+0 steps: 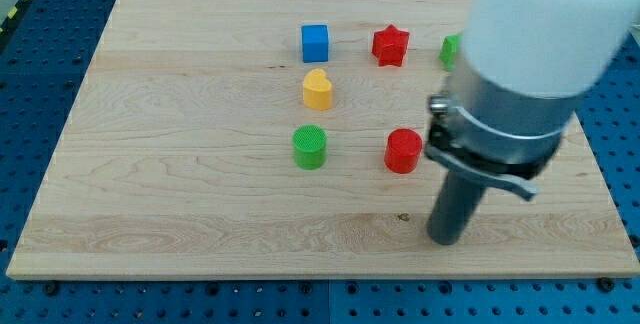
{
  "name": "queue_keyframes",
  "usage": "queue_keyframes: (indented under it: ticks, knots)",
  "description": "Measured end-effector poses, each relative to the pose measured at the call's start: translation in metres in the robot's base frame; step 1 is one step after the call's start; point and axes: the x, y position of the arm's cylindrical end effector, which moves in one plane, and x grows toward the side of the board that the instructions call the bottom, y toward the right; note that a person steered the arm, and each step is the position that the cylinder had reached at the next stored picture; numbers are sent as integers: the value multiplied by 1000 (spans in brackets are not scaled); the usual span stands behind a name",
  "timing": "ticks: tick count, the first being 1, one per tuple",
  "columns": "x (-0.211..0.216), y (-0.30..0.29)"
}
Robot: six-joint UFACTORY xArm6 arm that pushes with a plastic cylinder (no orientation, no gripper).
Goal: Move the yellow hexagon to the top right of the red circle
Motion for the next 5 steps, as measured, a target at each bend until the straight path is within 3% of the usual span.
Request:
queue_keyframes:
  ticks: [1,3,5]
  knots:
    - [0,11]
    - [-11,166]
    - [-160,170]
